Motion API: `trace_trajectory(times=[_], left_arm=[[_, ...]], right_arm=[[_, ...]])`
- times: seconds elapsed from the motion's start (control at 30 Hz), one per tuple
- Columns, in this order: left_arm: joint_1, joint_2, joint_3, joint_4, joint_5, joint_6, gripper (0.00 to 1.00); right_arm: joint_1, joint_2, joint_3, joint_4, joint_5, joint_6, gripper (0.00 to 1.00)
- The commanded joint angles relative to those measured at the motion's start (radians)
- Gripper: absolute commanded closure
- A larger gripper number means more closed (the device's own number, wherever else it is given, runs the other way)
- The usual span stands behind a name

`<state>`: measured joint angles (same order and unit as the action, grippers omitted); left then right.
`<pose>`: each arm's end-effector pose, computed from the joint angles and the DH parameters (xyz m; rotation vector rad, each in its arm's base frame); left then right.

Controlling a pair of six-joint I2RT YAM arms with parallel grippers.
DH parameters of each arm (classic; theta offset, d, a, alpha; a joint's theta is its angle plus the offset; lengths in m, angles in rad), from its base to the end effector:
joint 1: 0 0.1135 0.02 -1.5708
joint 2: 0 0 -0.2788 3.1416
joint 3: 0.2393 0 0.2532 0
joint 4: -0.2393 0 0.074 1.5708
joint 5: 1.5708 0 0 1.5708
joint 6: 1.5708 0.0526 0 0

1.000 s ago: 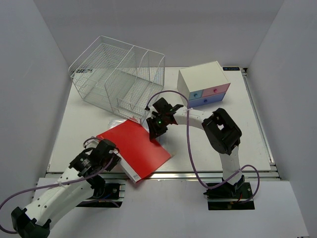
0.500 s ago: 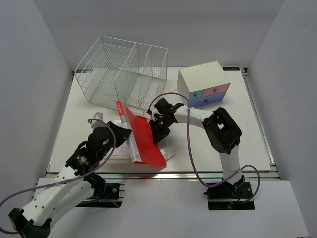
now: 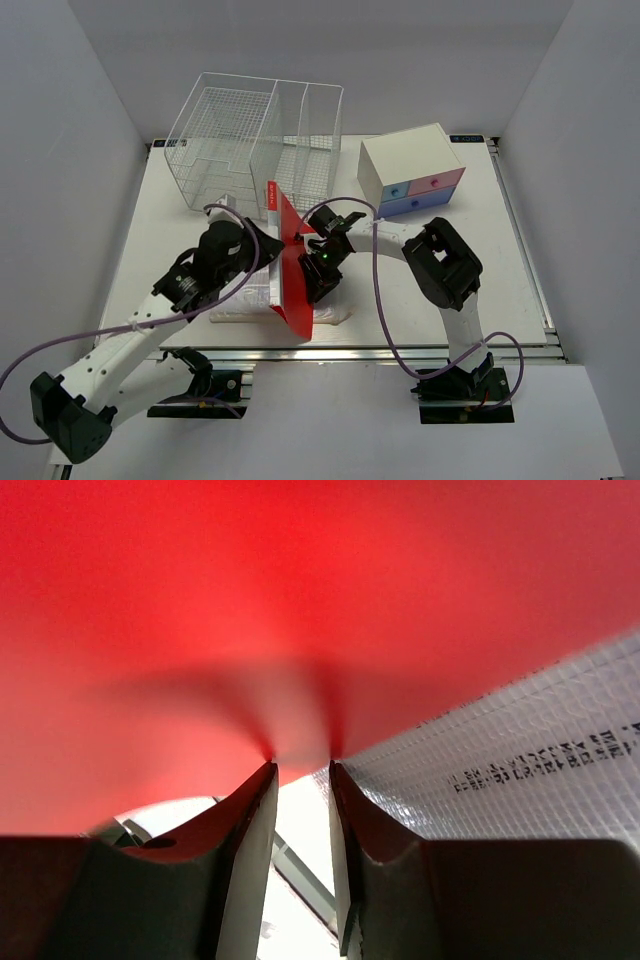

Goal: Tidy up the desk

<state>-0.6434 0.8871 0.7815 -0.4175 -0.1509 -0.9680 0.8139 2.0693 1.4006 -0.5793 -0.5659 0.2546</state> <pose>0.1679 -0.1160 0.3004 -0.4486 2.1476 -0.7986 0.2686 0.3255 0.1407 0.9527 -2.8095 -0.9872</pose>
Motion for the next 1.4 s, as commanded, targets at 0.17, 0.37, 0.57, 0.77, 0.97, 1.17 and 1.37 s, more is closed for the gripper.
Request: trace_trajectory(times=[0.17,0.37,0.57,0.77,0.97,1.17,1.37], left_arm=[[-0.010,0.151,0.122,-0.388,0.034,0.166,0.47],[-0.010,0.187,0.148,-0.409,0.030,0.196,0.79],[-0.010,0.151,0.228,-0.417,-0.004,0.254,1.00],[-0.010,0.064,0.370,-0.377,-0.032,0.484,1.00],[-0.010,-0.040,0.406,-0.080,-0.024,0.734,1.00],[-0.010,0.082,0.369,0.374,-0.135,1.102,1.00],[0.002,0.255,0.389,0.857,-0.144,1.410,1.00]], right_arm=[[0.016,-0.008,-0.005,0.047,0.008,0.020,0.67],[0.011,-0.024,-0.009,0.073,-0.002,0.035,0.67],[0.004,-0.089,-0.023,0.087,0.023,0.038,0.68],[-0.044,-0.265,-0.023,0.055,0.124,0.023,0.65],[-0.142,-0.475,-0.022,0.013,0.242,0.006,0.56],[-0.243,-0.607,-0.029,0.039,0.313,0.005,0.45],[-0.280,-0.646,-0.031,0.056,0.360,-0.003,0.39]])
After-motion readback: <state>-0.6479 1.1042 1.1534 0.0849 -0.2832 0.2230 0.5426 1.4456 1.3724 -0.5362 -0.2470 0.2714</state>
